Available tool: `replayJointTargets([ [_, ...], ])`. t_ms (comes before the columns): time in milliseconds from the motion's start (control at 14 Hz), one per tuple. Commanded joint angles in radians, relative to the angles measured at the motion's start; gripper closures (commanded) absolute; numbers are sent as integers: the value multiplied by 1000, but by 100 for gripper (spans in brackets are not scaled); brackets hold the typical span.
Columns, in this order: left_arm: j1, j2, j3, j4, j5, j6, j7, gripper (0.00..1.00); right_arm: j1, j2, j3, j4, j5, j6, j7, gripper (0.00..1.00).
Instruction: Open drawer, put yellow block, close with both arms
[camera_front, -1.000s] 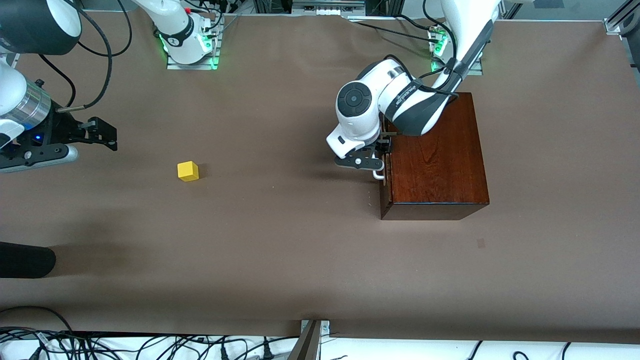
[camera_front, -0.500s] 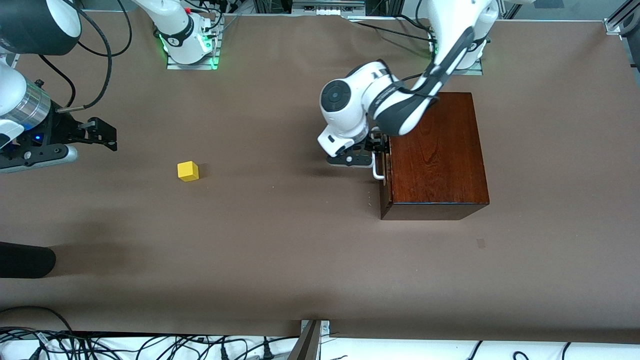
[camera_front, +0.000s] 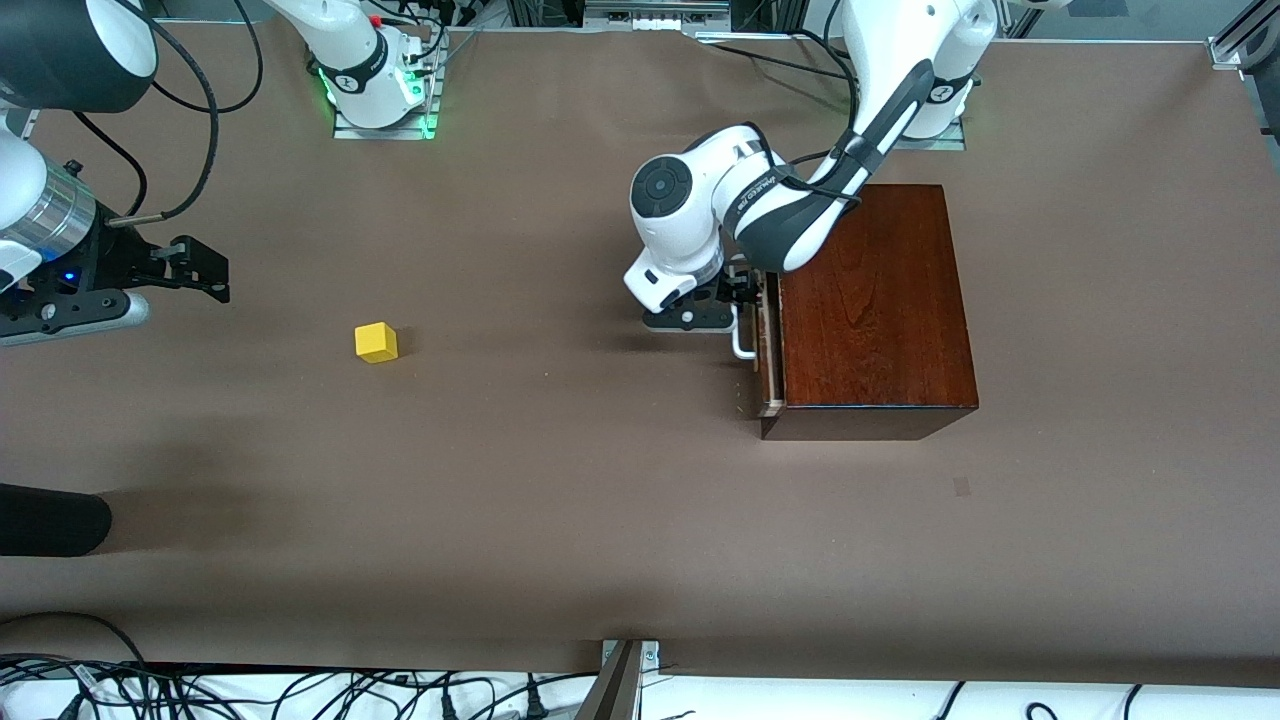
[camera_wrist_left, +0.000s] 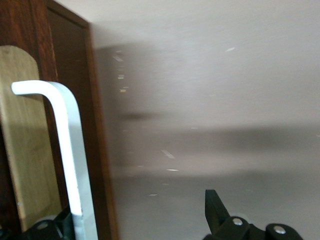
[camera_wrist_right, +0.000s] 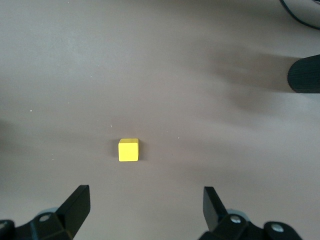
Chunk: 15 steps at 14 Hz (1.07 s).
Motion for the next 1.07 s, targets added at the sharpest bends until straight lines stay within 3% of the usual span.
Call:
replayJointTargets([
  [0,-39,54,1,81,-73,114,-6,0,-7,13,6,24,-8,-11,-13,0],
  [286,-87,133,1,192,-76,116,-38,0,0,10,9,26,4,-12,-1,0],
  [571,-73,108,3,203,-71,103,-34,0,0,7,9,26,6,-17,-4,0],
  [1000,-50,16,1,256,-68,-163,-29,0,0,2,7,31,30,-20,-5,0],
])
